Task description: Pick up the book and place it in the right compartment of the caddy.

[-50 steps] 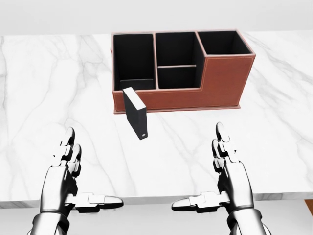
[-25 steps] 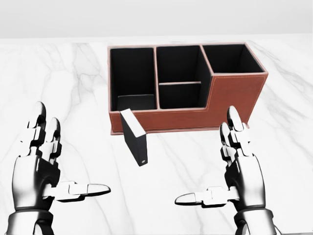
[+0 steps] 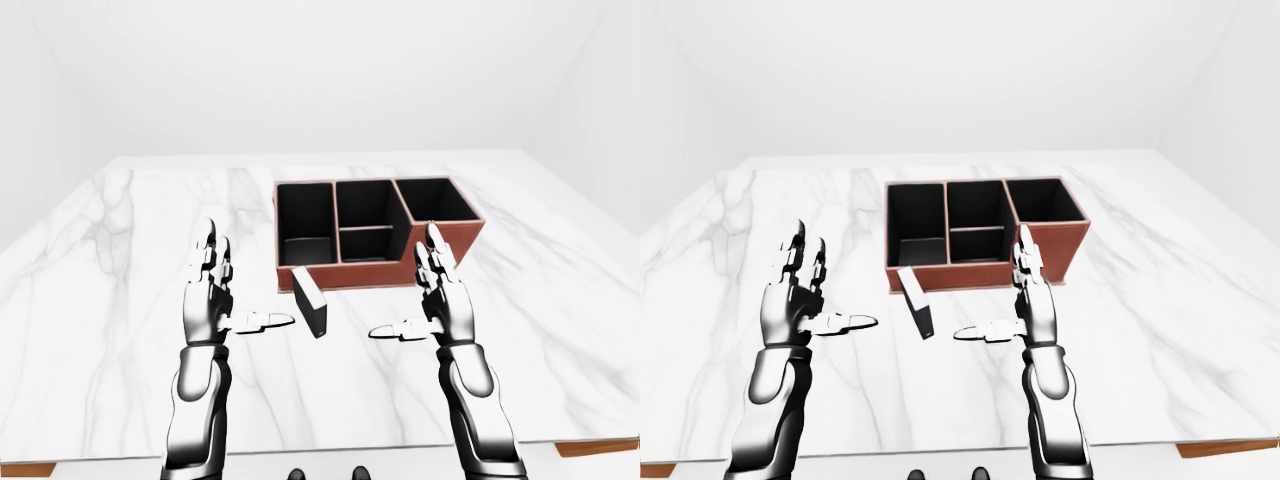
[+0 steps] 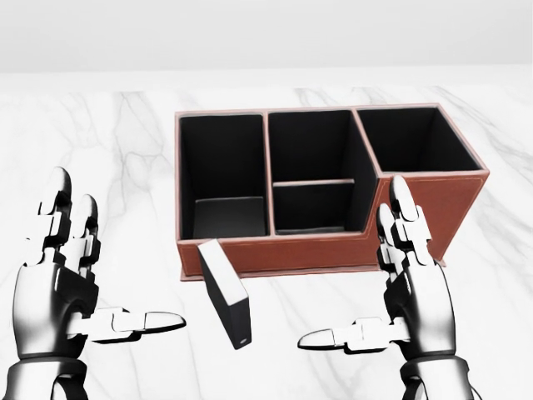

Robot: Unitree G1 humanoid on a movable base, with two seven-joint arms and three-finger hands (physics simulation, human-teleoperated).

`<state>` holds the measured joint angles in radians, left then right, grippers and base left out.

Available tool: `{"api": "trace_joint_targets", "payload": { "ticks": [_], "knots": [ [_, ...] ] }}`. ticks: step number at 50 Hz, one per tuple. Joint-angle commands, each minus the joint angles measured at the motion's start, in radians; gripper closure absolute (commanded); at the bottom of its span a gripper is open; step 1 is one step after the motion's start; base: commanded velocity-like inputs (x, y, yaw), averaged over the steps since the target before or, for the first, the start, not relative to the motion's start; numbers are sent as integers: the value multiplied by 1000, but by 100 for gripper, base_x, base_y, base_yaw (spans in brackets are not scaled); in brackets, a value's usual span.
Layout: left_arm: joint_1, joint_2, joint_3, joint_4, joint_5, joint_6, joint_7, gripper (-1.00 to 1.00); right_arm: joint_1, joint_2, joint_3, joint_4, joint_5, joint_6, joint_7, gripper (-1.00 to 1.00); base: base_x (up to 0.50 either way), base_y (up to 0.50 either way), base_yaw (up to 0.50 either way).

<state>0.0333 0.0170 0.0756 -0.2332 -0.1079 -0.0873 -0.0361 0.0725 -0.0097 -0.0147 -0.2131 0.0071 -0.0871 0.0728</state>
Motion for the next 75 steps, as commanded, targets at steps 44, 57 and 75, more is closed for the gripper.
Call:
{"api": "trace_joint_targets", "payload": {
  "ticks": [44, 57, 75],
  "knots": [
    [7, -2, -7, -17, 30, 0, 21, -100, -3, 2, 12, 28, 10, 9, 16, -100, 9, 0, 0],
    [8, -2, -8, -13, 38, 0, 18, -100, -29, 19, 59, 109, -19, 0, -2, -100, 0, 0, 0],
    [4, -2, -11, -8, 42, 0, 16, -100, -69, 33, 89, 227, -46, 0, -18, -100, 0, 0, 0]
  ]
}}
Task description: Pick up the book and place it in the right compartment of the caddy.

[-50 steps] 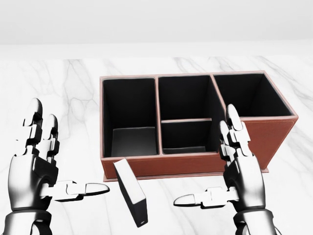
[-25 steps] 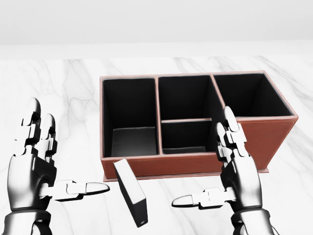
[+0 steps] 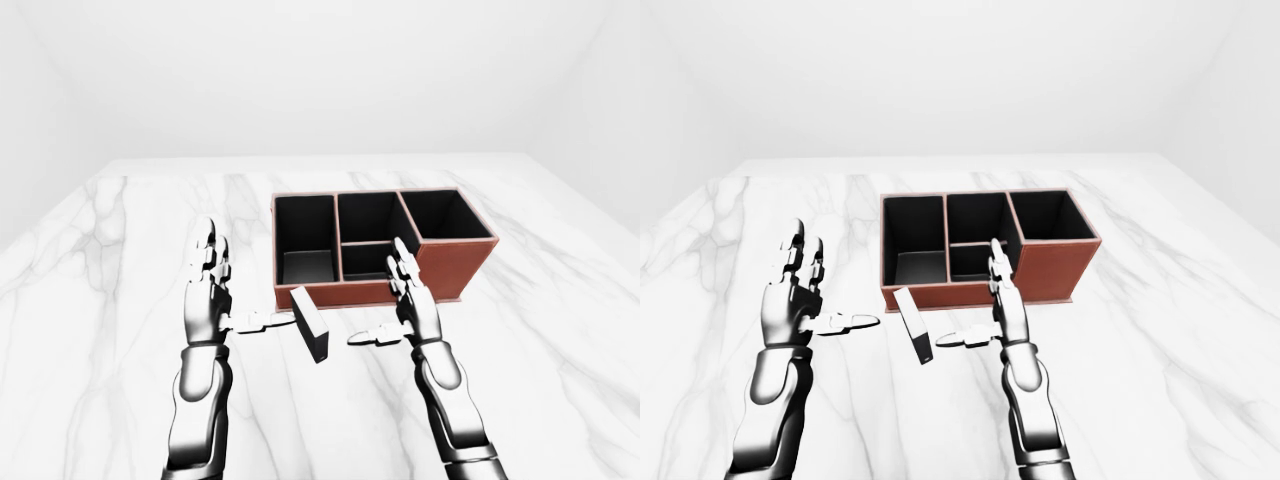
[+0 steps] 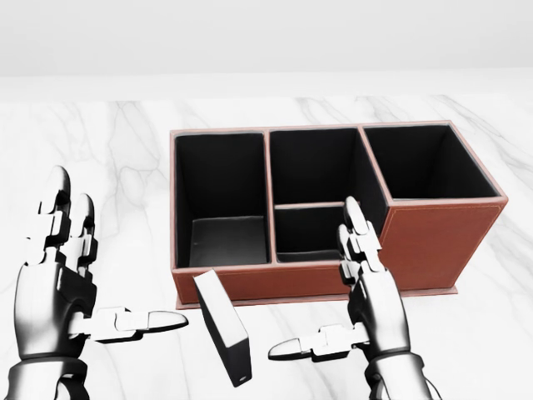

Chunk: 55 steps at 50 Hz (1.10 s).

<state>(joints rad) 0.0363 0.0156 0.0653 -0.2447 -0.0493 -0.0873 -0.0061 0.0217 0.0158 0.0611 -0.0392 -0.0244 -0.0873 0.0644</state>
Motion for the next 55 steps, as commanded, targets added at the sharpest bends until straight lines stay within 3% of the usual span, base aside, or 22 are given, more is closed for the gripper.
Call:
{"api": "trace_joint_targets", "payload": {
  "ticks": [1, 55],
  "knots": [
    [2, -1, -1, 2, -17, 0, -15, -100, -20, 8, 14, 54, -16, 0, -11, -100, 0, 0, 0],
    [3, -1, -3, 10, -13, 0, -20, -100, -8, 71, 155, 221, -100, 0, -78, -100, 0, 0, 0]
  ]
}}
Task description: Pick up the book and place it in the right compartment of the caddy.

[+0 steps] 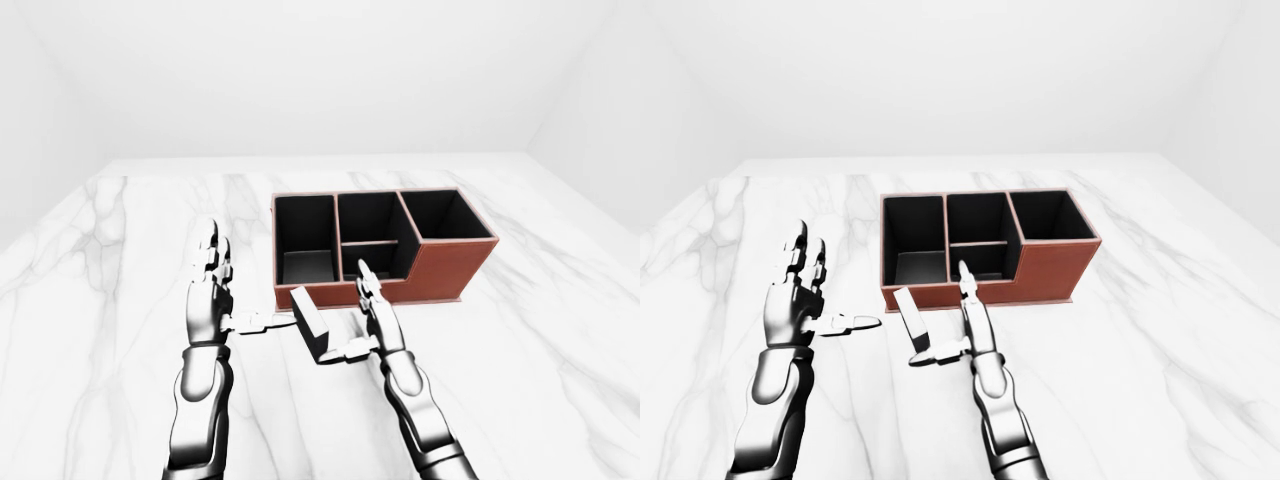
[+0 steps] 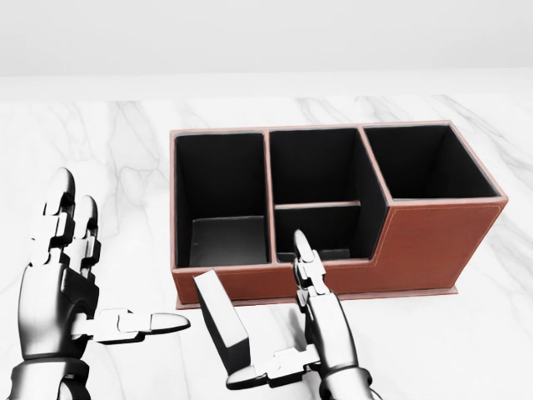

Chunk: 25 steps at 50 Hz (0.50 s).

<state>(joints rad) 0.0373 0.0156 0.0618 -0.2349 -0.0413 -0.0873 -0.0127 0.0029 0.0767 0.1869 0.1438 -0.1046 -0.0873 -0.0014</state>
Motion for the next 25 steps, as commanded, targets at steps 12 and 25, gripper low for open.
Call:
{"api": "trace_joint_targets", "payload": {
  "ticks": [12, 25],
  "knots": [
    [5, -2, -1, 0, -21, 0, -16, -100, 12, 26, 56, 81, -41, 0, -26, -100, 0, 0, 0],
    [4, -1, -1, -5, -21, 0, -17, -100, -16, 47, 76, 106, -52, 0, -34, -100, 0, 0, 0]
  ]
}}
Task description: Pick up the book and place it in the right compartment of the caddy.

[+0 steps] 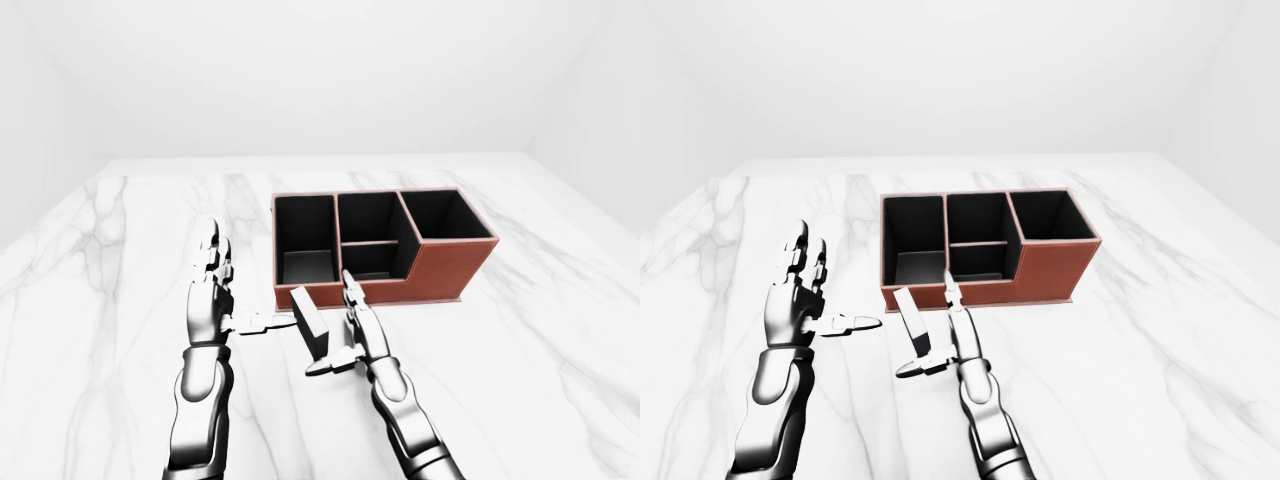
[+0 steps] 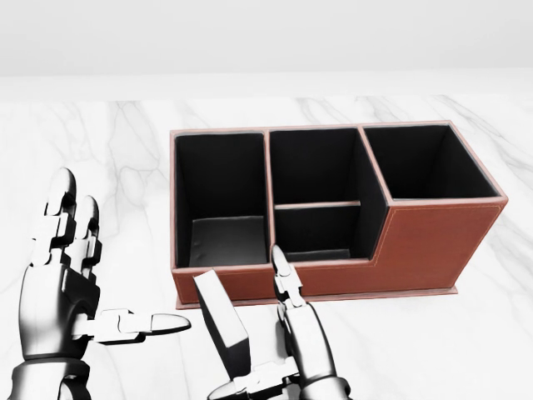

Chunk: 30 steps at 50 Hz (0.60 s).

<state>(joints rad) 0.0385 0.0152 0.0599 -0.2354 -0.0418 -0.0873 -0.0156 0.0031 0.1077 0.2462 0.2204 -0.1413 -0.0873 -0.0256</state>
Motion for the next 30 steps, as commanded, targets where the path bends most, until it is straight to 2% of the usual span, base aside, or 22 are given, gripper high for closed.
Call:
{"api": "trace_joint_targets", "payload": {
  "ticks": [1, 18, 30],
  "knots": [
    [1, 0, 2, -3, -22, 0, -14, -100, -17, 19, 19, 28, -19, 0, -12, -100, 0, 0, 0],
    [2, 0, 1, -7, -20, 0, -14, -100, -33, 49, 57, 53, -49, 0, -44, -100, 0, 0, 0],
    [5, -1, 0, -1, -21, 0, -19, -100, -87, 69, 33, 180, -53, 0, -47, -100, 0, 0, 0]
  ]
}}
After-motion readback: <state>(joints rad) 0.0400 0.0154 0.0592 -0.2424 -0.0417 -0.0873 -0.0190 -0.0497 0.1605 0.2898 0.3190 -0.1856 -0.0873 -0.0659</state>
